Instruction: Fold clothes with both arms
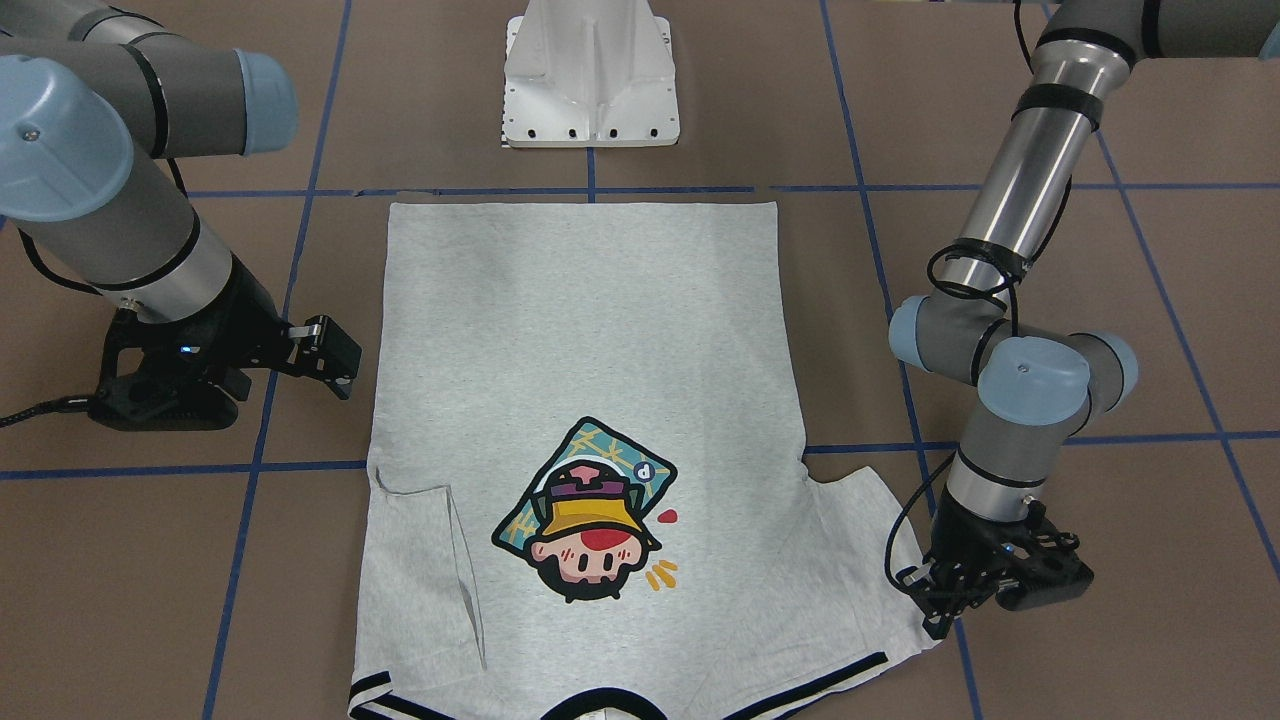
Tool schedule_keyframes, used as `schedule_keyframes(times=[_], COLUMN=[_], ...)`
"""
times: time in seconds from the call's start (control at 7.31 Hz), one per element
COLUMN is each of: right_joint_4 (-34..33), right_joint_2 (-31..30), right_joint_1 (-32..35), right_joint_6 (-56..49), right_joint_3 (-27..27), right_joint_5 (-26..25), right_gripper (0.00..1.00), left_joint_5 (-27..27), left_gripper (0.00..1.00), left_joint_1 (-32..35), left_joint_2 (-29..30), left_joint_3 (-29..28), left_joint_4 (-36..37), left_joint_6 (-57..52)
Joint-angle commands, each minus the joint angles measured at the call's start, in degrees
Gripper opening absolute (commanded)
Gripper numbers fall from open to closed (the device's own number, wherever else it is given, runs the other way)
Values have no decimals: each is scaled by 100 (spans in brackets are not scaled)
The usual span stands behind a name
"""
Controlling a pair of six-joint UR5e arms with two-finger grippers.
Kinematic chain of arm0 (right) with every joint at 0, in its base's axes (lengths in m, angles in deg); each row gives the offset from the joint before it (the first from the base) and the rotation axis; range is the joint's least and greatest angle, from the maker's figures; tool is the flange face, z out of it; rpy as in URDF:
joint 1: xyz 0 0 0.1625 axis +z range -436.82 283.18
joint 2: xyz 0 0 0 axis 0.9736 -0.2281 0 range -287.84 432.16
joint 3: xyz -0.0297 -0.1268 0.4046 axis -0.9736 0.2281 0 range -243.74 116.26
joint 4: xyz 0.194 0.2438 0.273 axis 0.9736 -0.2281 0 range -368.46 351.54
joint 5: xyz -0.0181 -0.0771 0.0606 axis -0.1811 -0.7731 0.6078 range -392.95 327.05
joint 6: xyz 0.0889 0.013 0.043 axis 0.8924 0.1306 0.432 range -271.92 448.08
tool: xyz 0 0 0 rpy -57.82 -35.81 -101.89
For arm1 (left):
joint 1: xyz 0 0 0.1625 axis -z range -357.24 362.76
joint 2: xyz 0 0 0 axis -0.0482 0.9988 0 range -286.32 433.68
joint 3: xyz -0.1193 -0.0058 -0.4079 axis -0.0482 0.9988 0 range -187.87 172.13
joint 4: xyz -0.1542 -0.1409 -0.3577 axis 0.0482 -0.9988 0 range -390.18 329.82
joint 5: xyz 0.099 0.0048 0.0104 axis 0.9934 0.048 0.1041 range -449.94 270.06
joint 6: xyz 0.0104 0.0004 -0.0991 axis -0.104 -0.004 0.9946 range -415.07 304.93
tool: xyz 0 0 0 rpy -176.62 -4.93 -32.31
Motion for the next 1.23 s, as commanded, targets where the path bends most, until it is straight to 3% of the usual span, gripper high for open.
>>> schedule_keyframes(times=[0.0, 0.14, 0.41, 0.82, 1.09], right_joint_4=[0, 0, 9, 26, 35], right_joint_2=[0, 0, -9, -35, -44], right_joint_1=[-9, -26, -53, -97, -123], right_joint_6=[0, 0, 0, 0, 9], right_joint_3=[11, 11, 19, 11, 19], right_joint_5=[-8, -8, -8, -9, -35], right_gripper=[100, 100, 100, 100, 100], left_joint_5=[-98, -107, -186, -169, -134], left_gripper=[0, 0, 0, 0, 0], left_joint_1=[58, 58, 15, -249, -538], left_joint_2=[-13, -31, -84, 47, 433], left_joint_3=[84, 215, 1108, 1183, 991], left_joint_4=[13, 31, 939, 1033, 1050], left_joint_6=[4, 13, 161, 1022, 1724])
